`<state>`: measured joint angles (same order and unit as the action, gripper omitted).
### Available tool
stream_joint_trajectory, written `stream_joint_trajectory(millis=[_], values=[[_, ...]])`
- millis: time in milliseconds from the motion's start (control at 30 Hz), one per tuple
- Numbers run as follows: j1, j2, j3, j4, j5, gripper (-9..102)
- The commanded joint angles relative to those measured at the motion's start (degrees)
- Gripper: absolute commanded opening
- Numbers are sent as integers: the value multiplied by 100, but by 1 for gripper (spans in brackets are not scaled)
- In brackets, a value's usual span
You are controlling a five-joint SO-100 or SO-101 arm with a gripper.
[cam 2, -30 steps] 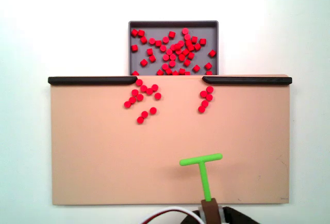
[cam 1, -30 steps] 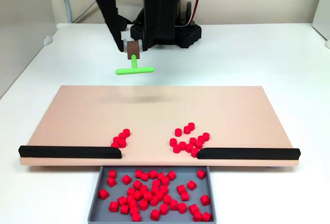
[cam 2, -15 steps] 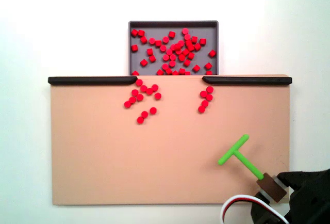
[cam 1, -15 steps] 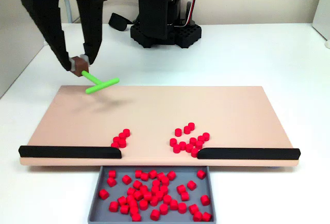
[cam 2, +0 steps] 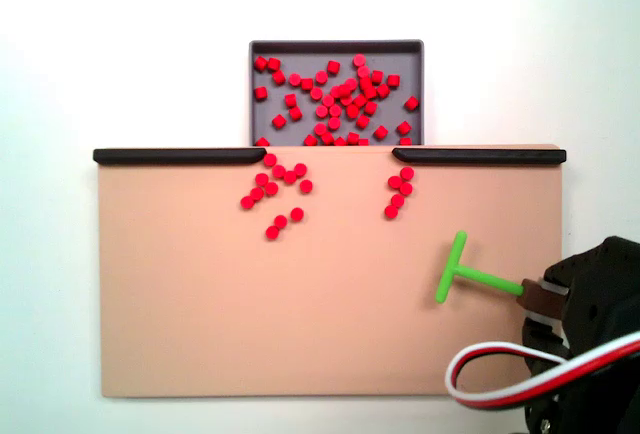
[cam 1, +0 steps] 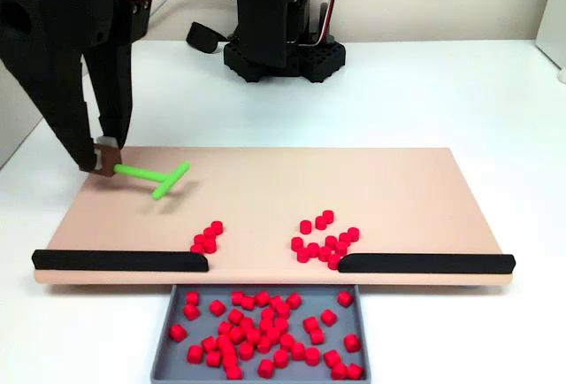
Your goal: Gather the right side granules
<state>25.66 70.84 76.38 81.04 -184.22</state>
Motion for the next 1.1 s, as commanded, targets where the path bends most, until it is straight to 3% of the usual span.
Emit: stream_joint_trajectory(millis=[0, 1067], values=[[-26, -97, -457, -26, -888, 0], [-378, -1063, -1424, -18, -1055, 0]])
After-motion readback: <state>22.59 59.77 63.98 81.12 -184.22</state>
